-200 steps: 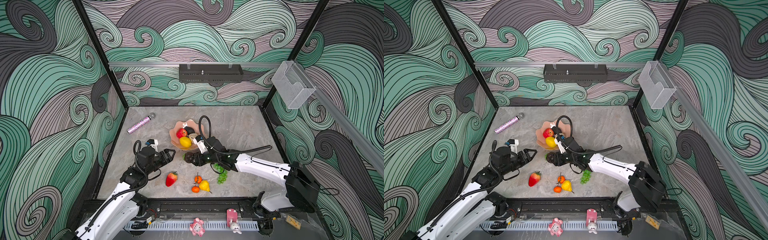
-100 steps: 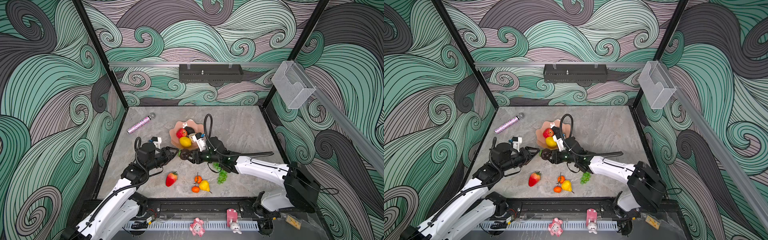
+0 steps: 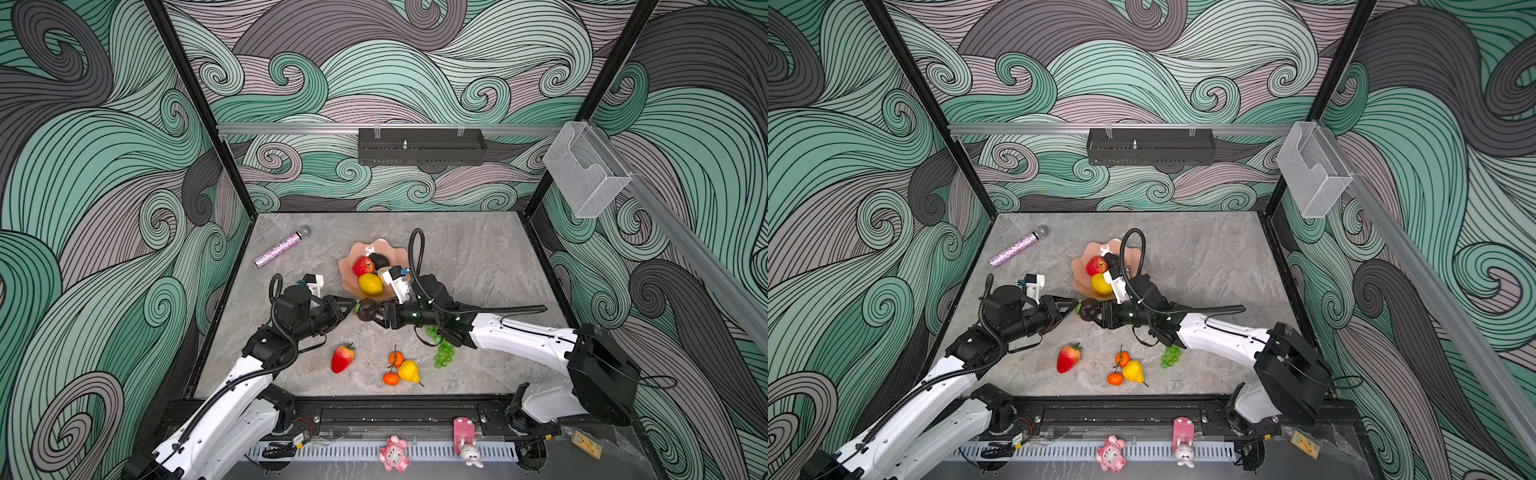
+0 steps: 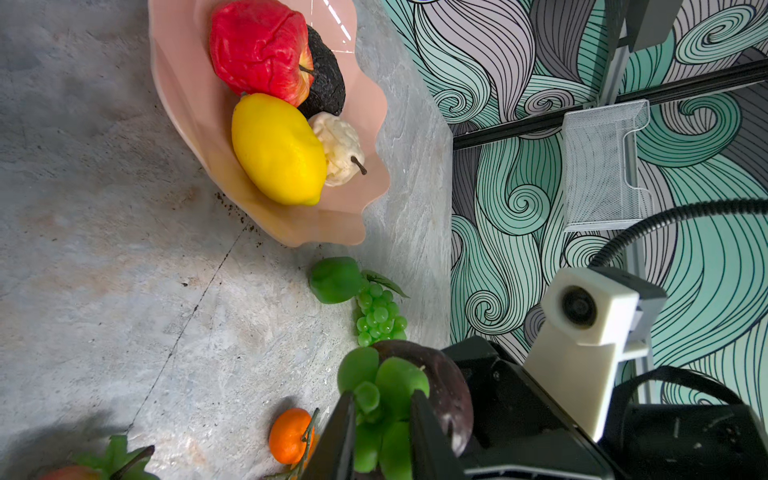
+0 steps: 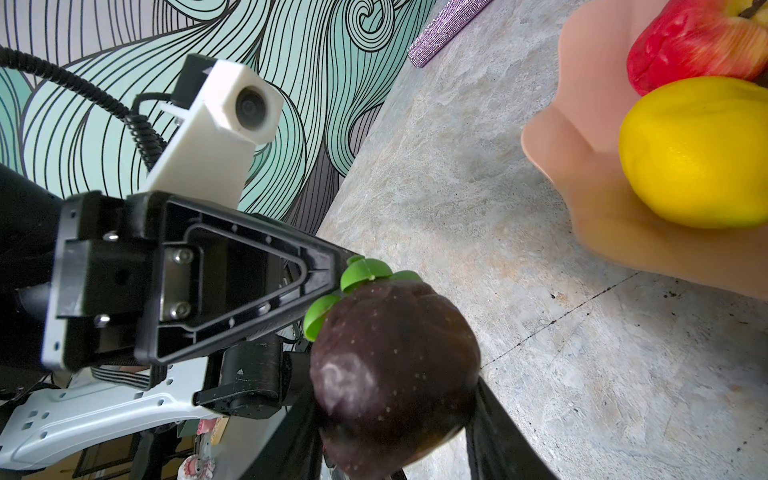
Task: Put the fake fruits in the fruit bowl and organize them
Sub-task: 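Carry the plum toward the left gripper while the left gripper closes on it, then carry the plum toward the bowl with the left gripper while the right withdraws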
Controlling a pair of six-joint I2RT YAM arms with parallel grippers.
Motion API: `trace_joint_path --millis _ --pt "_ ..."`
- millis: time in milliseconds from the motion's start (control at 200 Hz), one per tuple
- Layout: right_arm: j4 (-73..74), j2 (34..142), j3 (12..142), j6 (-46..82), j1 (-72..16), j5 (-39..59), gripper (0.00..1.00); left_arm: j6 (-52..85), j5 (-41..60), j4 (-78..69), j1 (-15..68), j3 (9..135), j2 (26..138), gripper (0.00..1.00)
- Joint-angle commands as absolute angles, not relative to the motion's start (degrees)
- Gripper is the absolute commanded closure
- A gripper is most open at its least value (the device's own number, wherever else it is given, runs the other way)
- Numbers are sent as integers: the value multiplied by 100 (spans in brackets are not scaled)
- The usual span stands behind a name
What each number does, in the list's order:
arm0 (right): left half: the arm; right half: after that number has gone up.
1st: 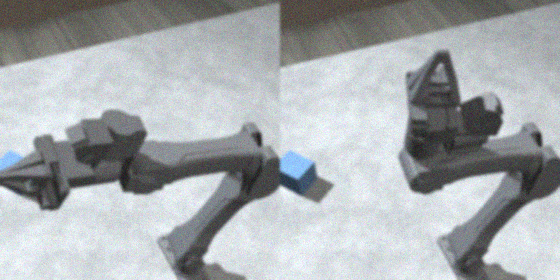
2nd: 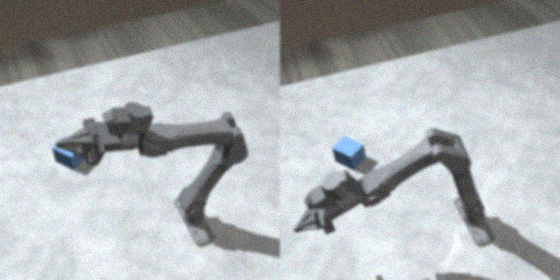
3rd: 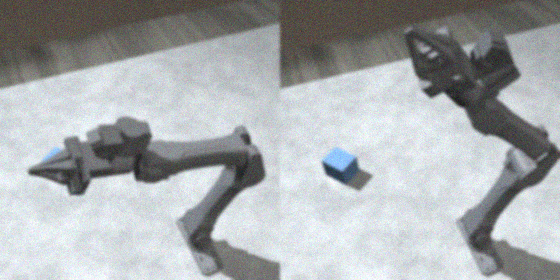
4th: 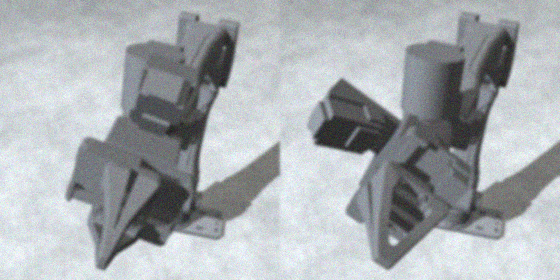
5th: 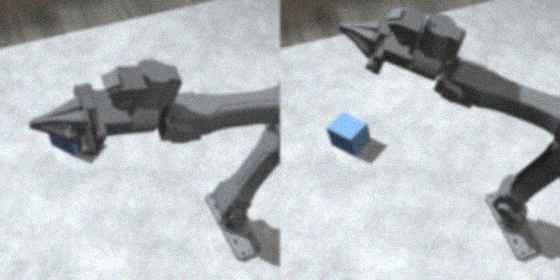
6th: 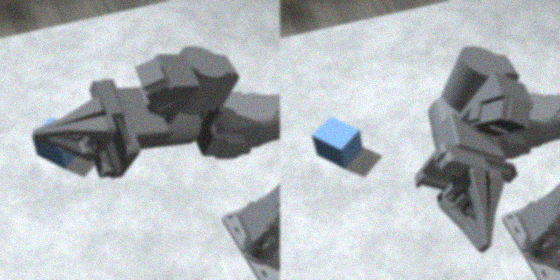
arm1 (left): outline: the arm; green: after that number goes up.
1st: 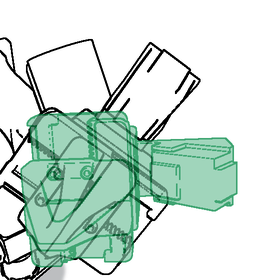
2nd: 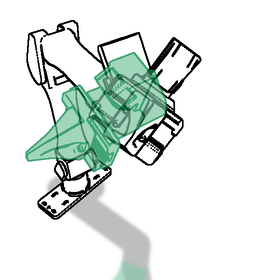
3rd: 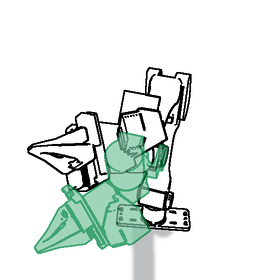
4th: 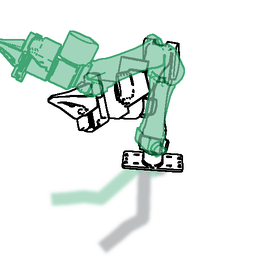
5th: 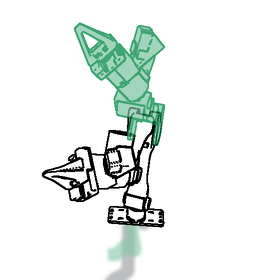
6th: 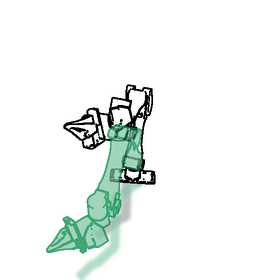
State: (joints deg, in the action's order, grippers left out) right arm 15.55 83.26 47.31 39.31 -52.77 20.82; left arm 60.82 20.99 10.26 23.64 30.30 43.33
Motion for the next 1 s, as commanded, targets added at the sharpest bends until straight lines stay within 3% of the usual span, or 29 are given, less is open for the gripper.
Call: trace_joint_path --millis 0,450,991 --pt "1810 8249 4685 3929 -5320 2129 63 6100 2048 989 2332 3190 4305 78" --pt "1960 8218 4623 3894 -5404 2066 63 6100 1934 1028 2334 3154 4300 72" --pt "2039 8156 4658 3832 -5436 1942 61 6021 2028 1100 2328 3243 4360 82"
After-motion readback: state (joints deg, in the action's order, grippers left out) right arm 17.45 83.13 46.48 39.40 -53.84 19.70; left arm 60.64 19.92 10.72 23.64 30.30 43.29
